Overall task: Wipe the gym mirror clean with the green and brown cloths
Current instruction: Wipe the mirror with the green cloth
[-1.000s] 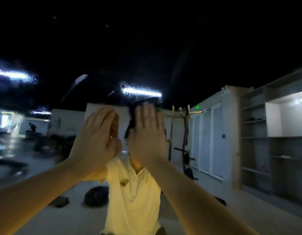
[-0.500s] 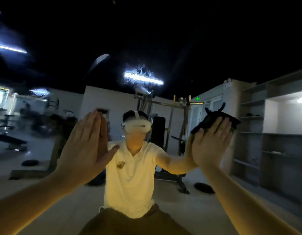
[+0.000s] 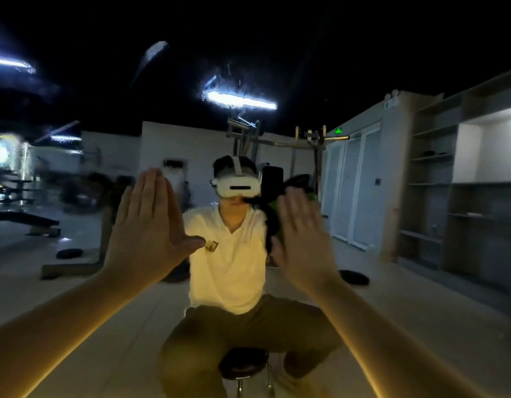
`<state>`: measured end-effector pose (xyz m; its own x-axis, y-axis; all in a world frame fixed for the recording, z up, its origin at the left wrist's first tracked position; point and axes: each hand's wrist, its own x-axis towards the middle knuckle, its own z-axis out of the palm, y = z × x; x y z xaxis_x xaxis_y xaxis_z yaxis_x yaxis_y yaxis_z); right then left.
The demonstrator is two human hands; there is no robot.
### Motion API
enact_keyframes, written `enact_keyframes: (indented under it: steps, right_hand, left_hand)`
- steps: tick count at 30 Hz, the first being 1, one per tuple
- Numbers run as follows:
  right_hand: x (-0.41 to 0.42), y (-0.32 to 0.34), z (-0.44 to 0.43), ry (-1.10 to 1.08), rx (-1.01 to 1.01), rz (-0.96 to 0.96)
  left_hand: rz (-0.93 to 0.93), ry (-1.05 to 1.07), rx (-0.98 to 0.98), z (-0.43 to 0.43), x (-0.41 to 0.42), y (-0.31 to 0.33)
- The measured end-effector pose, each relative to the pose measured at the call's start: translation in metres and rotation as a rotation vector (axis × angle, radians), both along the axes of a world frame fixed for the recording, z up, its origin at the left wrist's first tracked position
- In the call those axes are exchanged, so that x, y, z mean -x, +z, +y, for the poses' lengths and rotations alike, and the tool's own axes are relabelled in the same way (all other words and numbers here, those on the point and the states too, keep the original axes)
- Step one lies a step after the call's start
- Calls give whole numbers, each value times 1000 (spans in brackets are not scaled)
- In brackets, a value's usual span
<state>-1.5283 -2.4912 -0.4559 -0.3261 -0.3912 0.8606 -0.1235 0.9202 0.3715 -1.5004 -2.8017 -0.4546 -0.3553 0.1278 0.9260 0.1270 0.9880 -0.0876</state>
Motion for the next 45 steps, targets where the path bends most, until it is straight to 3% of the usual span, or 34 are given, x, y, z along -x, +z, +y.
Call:
enact_keyframes:
  steps: [3, 6, 10, 15, 21, 24, 26, 31, 34, 37, 40, 45]
  right_hand:
    - [-5, -3, 82, -71, 308, 0]
    - [-12, -8, 136, -96, 645, -34]
    - [-7, -3, 111, -69, 801, -69]
    - [-1, -37, 20, 69, 513, -11]
    - [-10, -82, -88, 223, 242, -39]
    - [-13, -111, -98, 298, -101, -97]
    - [-10, -116, -71, 305, -214, -87]
    - [-11, -119, 38, 172, 53, -66]
    - [-9, -125, 85, 47, 430, 7]
    - [-2, -121, 70, -70, 801, 32]
    - [3, -121, 0, -39, 730, 91]
    - [-10, -129, -121, 101, 278, -54]
  left_hand:
    - [28, 12, 8, 19, -8, -13]
    - [-71, 62, -16, 35, -7, -25]
    - [-128, 45, -131, 44, -10, -25]
    - [-182, 54, -172, 48, -14, -24]
    - [-33, -52, -108, 25, -29, -85]
    - [-17, -74, -127, 20, -37, -120]
    - [-39, -81, -167, 25, -36, -129]
    - [-100, -96, -243, 44, -20, -135]
    - [-44, -60, -211, 46, -10, -142]
    - [3, -75, -207, 45, -2, -145]
    - [1, -110, -221, 43, 5, -149]
    - [75, -229, -205, 26, 2, -150]
